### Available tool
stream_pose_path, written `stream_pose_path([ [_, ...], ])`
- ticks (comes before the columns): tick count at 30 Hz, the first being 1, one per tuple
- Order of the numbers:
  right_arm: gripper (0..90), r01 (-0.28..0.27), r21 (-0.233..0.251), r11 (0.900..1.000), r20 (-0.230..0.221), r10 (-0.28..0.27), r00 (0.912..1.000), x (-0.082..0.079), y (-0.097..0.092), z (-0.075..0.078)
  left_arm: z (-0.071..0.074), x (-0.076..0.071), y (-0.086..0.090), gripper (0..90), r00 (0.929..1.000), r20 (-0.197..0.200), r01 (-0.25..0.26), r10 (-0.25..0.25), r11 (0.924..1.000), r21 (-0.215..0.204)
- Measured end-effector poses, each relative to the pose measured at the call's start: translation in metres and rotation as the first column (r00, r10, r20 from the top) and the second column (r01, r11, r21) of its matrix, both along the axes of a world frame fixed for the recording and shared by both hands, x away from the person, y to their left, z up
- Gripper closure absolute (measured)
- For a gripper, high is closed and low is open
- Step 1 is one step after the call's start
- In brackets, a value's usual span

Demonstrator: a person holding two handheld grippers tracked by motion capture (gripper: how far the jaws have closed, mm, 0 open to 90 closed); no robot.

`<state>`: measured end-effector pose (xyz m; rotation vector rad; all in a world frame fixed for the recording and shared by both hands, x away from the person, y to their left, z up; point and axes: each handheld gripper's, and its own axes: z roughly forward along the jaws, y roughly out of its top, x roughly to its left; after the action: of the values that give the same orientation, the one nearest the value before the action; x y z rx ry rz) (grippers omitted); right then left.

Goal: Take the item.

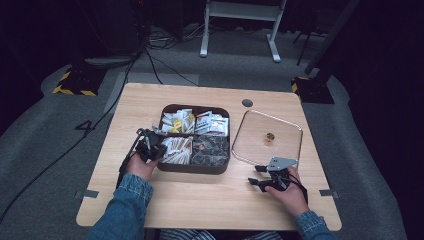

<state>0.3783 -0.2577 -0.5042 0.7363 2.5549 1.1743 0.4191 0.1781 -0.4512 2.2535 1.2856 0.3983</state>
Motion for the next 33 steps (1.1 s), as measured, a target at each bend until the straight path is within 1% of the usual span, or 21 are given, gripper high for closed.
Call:
stream_pose_path([
  [2, 40.6, 0.0, 0.0, 1.0, 0.0, 0.0, 1.0, 0.0, 0.0, 0.0, 0.0, 0.0, 0.003, 88.3, 1.0, 0.004, -0.002, 0.002, 1.0, -0.008],
  [5, 40.6, 0.0, 0.0, 1.0, 0.0, 0.0, 1.0, 0.0, 0.0, 0.0, 0.001, -0.001, 0.005, 89.1, 1.0, 0.006, -0.005, 0.005, 0.9997, -0.023],
  [7, 40.6, 0.0, 0.0, 1.0, 0.0, 0.0, 1.0, 0.0, 0.0, 0.0, 0.001, -0.001, 0.007, 89.6, 0.9999, 0.016, 0.0, 0.0, 0.9996, -0.03],
  [8, 40.6, 0.0, 0.0, 1.0, 0.001, 0.0, 1.0, 0.0, 0.0, 0.0, 0.002, -0.001, 0.008, 89.7, 0.9998, 0.017, 0.004, -0.003, 0.9992, -0.041],
  [11, 40.6, 0.001, 0.0, 1.0, 0.0, -0.001, 1.0, 0.0, 0.0, 0.0, 0.005, -0.004, 0.013, 89.9, 0.9996, 0.025, 0.016, -0.013, 0.9954, -0.095],
  [13, 40.6, 0.001, 0.0, 1.0, 0.0, -0.001, 1.0, 0.0, 0.0, 0.0, 0.009, -0.005, 0.018, 90.0, 0.9994, 0.032, 0.017, -0.012, 0.9882, -0.153],
  [15, 40.6, 0.001, 0.0, 1.0, 0.0, -0.001, 1.0, 0.0, 0.0, 0.0, 0.012, -0.007, 0.023, 90.0, 0.9991, 0.041, 0.02, -0.011, 0.9753, -0.22],
  [16, 40.6, 0.001, 0.0, 1.0, 0.0, -0.001, 1.0, 0.0, 0.0, 0.0, 0.014, -0.008, 0.026, 90.0, 0.9987, 0.049, 0.029, -0.017, 0.9675, -0.251],
  [18, 40.6, 0.001, 0.0, 1.0, 0.0, -0.001, 1.0, 0.0, 0.0, 0.0, 0.017, -0.009, 0.029, 90.0, 0.9976, 0.064, 0.043, -0.025, 0.9555, -0.292],
  [19, 40.6, 0.001, 0.0, 1.0, 0.0, -0.001, 1.0, 0.0, 0.0, 0.0, 0.018, -0.01, 0.031, 90.0, 0.9972, 0.07, 0.046, -0.026, 0.9507, -0.307],
  [20, 40.6, 0.001, 0.0, 1.0, 0.0, -0.001, 1.0, 0.0, 0.0, 0.0, 0.02, -0.01, 0.032, 90.0, 0.9967, 0.075, 0.053, -0.032, 0.9492, -0.31],
  [22, 40.6, 0.001, 0.0, 1.0, -0.001, -0.001, 1.0, 0.0, 0.0, 0.0, 0.022, -0.012, 0.032, 90.0, 0.997, 0.072, 0.052, -0.03, 0.9407, -0.335],
  [23, 40.6, 0.001, 0.001, 1.0, 0.0, -0.001, 1.0, 0.0, 0.0, 0.0, 0.023, -0.012, 0.033, 90.0, 0.9963, 0.079, 0.058, -0.033, 0.9387, -0.34],
  [24, 40.6, 0.001, 0.001, 1.0, -0.001, -0.001, 1.0, 0.0, 0.0, 0.0, 0.024, -0.013, 0.033, 90.0, 0.9961, 0.081, 0.061, -0.034, 0.934, -0.352],
  [26, 40.6, 0.001, 0.0, 1.0, -0.001, -0.001, 1.0, 0.0, 0.0, 0.0, 0.027, -0.015, 0.034, 90.0, 0.995, 0.091, 0.074, -0.042, 0.92, -0.385],
  [27, 40.6, 0.001, 0.0, 1.0, -0.001, -0.001, 1.0, 0.0, 0.0, 0.0, 0.027, -0.015, 0.034, 90.0, 0.995, 0.091, 0.074, -0.042, 0.92, -0.385],
  [28, 40.6, 0.001, 0.0, 1.0, 0.0, -0.001, 1.0, 0.0, 0.0, 0.0, 0.031, -0.017, 0.034, 90.0, 0.9927, 0.108, 0.094, -0.054, 0.9088, -0.407],
  [29, 40.6, 0.001, 0.001, 1.0, -0.001, -0.001, 1.0, 0.0, 0.0, 0.0, 0.033, -0.018, 0.034, 90.0, 0.9911, 0.119, 0.104, -0.06, 0.9027, -0.417],
  [30, 40.6, 0.001, 0.0, 1.0, -0.001, -0.001, 1.0, 0.0, 0.0, 0.0, 0.035, -0.02, 0.034, 90.0, 0.9898, 0.127, 0.113, -0.065, 0.8988, -0.424],
  [32, 40.6, 0.001, 0.0, 1.0, -0.001, -0.001, 1.0, 0.0, 0.0, 0.0, 0.039, -0.022, 0.032, 90.0, 0.9865, 0.147, 0.13, -0.073, 0.894, -0.429],
  [33, 40.6, 0.001, 0.0, 1.0, 0.0, -0.001, 1.0, 0.0, 0.0, 0.0, 0.042, -0.024, 0.03, 90.0, 0.985, 0.155, 0.135, -0.076, 0.8957, -0.424],
])
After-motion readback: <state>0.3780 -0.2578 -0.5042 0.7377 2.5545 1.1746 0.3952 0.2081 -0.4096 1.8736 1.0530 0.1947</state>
